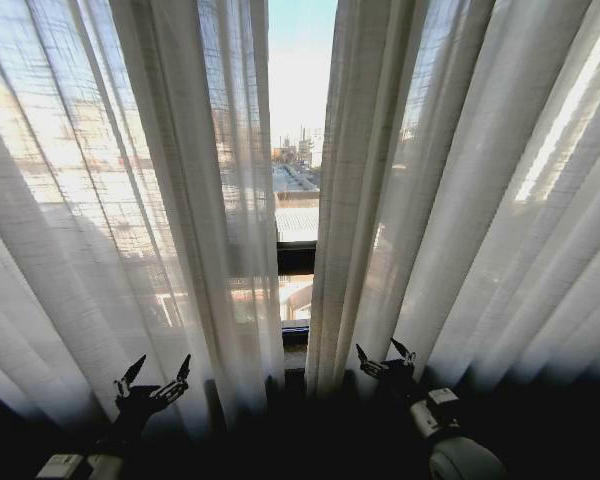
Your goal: Open the curtains by pulling them apart, changing their state from closed to fully open.
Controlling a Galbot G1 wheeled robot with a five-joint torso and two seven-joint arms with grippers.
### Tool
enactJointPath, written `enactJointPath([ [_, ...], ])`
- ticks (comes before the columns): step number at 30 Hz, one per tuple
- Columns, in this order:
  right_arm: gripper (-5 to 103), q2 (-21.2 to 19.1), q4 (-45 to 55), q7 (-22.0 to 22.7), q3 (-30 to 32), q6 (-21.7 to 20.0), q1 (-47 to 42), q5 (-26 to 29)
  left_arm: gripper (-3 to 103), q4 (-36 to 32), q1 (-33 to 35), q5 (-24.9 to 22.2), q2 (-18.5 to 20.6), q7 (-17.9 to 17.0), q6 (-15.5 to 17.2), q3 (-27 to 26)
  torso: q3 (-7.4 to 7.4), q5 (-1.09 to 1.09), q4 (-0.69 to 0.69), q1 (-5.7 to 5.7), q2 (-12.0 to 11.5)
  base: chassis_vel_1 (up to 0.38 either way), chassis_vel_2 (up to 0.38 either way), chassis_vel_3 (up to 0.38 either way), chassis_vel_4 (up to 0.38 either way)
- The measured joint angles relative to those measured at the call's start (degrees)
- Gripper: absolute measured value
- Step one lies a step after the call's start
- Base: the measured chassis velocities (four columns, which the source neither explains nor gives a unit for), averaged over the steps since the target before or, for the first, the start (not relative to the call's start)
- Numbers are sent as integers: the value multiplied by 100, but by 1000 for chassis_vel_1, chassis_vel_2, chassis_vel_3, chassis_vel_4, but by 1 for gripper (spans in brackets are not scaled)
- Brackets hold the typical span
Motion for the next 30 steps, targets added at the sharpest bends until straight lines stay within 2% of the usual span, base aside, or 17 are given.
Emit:
enactJointPath([
  [6, 100, -24, -212, 21, -160, 4, 255, 79, 100, -7, 36, 0, -12, -8, -91, -28, 0, 0, 0, 0, 0, 0, 0, 0, 0],
  [11, 100, -112, -593, 54, -148, -10, 625, 441, 100, -8, 181, -22, -56, -14, -337, -73, 0, 1, 0, 0, 0, 0, 0, 0, 0],
  [19, 100, -179, -1110, 268, -475, -270, 1645, 863, 100, -44, 268, 50, -204, -20, -441, -59, 0, 0, 1, 0, 0, 0, 0, 0, 0],
  [25, 100, -196, -1595, 371, -754, -332, 2378, 898, 100, -116, 416, 55, -187, -23, -502, -159, 0, 0, 1, 0, 0, 0, 0, 0, 0],
  [29, 100, -163, -1730, 456, -847, -342, 2559, 898, 100, -119, 472, 56, -201, -23, -554, -169, 0, 0, 0, 0, 0, 0, 0, 0, 0],
  [30, 100, -105, -1870, 677, -994, -355, 2770, 896, 100, -130, 502, 59, -224, -23, -588, -169, 0, 0, 1, 0, 0, 0, 0, 0, 0],
])
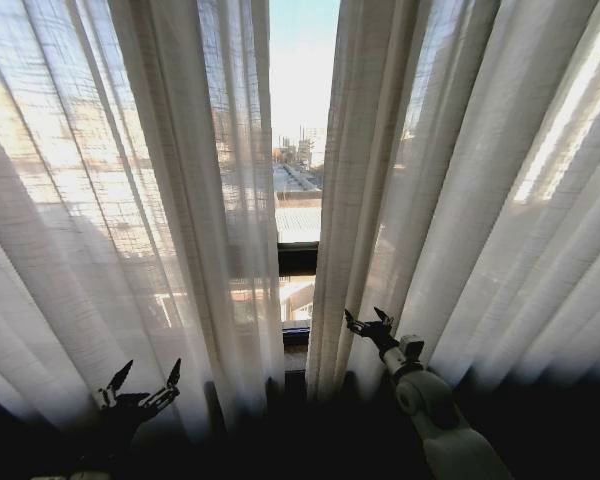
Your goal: Open the curtains by pulling them apart, changing their state from closed to fully open.
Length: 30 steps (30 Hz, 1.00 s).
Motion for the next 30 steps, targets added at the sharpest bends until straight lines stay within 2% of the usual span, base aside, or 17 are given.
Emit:
enactJointPath([
  [4, 102, 58, -178, 217, -194, -15, 257, -1, 100, -41, -47, -10, -2, -14, -1, -14, 0, 1, -1, 0, 0, 0, 0, 0, 0],
  [7, 88, 61, -315, 229, -286, -15, 402, -2, 100, -53, -130, -12, -32, -43, 36, 8, 0, 0, -2, 0, 0, 0, 0, 0, 0],
  [9, 88, 68, -365, 229, -299, -11, 449, -2, 100, -56, -145, -5, -50, -62, 46, 33, 0, 0, -1, 0, 0, 0, 0, 0, 0],
  [10, 77, 93, -436, 228, -307, 0, 521, -3, 100, -83, -156, 19, -61, -134, 90, 84, 0, 1, -1, 0, 0, 0, 0, 0, 0],
  [11, 71, 115, -475, 227, -307, 6, 555, -3, 100, -105, -159, 23, -59, -159, 129, 96, 0, 0, -2, 0, 0, 0, 0, 0, 0],
  [12, 71, 115, -475, 227, -307, 6, 555, -3, 100, -105, -159, 23, -59, -159, 129, 96, 0, 0, -2, 0, 0, 0, 0, 0, 0],
  [14, 61, 163, -541, 219, -314, 24, 592, -7, 100, -147, -162, 26, -50, -178, 158, 83, 0, 1, -1, 0, 0, 0, 0, 0, 0],
  [16, 61, 176, -551, 214, -320, 30, 591, -12, 100, -161, -157, 26, -55, -179, 158, 75, 0, 1, -2, 0, 0, 0, 0, 0, 0],
  [19, 44, 221, -546, 181, -328, 104, 519, -33, 100, -199, -142, 51, -88, -201, 158, 40, 0, 1, 0, 0, 0, 0, 0, 0, 0],
  [22, 39, 221, -507, 176, -328, 126, 478, -41, 100, -204, -160, 60, -84, -250, 180, 35, 0, 0, -1, 0, 0, 0, 0, 0, 0],
  [25, 23, 182, -419, 105, -348, 136, 389, -41, 100, -205, -256, 59, -70, -327, 348, -2, 0, 1, -2, 0, 0, 0, 0, 0, 0],
  [28, 18, 144, -368, 70, -380, 143, 348, -29, 100, -207, -354, 59, -81, -331, 374, -26, 0, 1, 0, 0, 0, 0, 0, 0, 0],
  [30, 7, 63, -274, 33, -415, 149, 280, 33, 100, -188, -543, 27, -113, -331, 370, -41, 0, 1, -2, 0, 0, 0, 0, 0, 0],
])
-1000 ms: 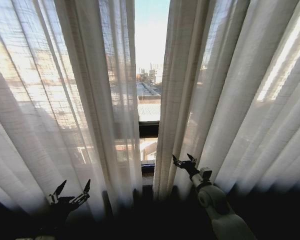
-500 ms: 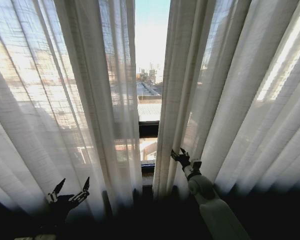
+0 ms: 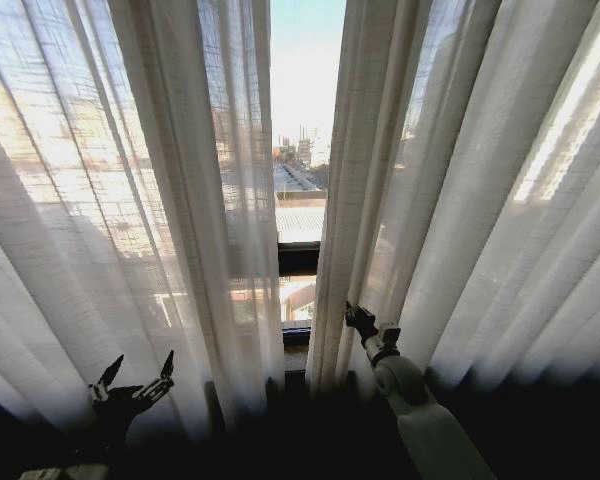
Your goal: Open the curtains by pulling them apart, changing their state from closed to fully open.
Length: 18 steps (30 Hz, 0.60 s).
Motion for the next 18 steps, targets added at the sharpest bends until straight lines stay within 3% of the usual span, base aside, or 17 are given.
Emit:
enactJointPath([
  [5, 0, -86, 227, -33, -88, 2, -165, 80, 100, 40, -70, -39, -103, 13, -25, -7, 0, -1, 1, 0, 0, 0, 0, 0, 0],
  [18, 0, -218, 1197, 39, -201, -116, -908, 150, 100, -18, -67, 11, -182, 51, -59, 20, 0, 0, 1, -1, 0, 0, 0, 0, 0],
])
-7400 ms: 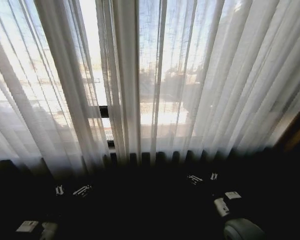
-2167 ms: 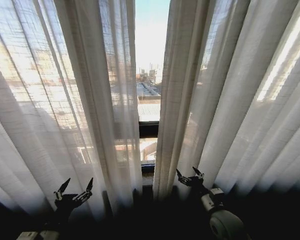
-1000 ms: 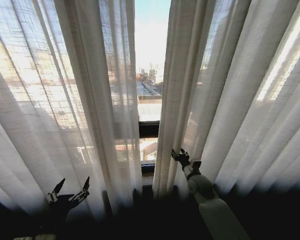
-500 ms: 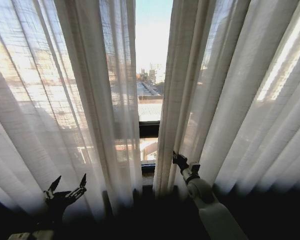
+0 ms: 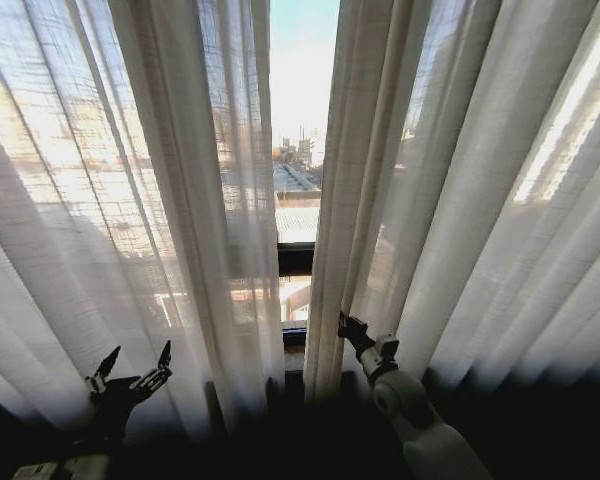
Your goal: Open the curtains by pulling them apart, changing their state from closed to fully open.
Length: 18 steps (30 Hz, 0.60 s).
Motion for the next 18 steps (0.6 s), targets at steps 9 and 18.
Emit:
enactJointPath([
  [9, 0, -115, 545, 9, 60, -33, -359, 35, 100, -1, 18, 31, -34, 4, 48, 53, 0, 0, 0, 0, 1, 0, 0, 0, 0],
  [18, 0, -95, -9, 137, 549, -26, -101, 134, 100, -1, -37, -67, 65, 0, 134, 35, 1, 0, 0, 0, 0, 0, 0, 0, 0],
])
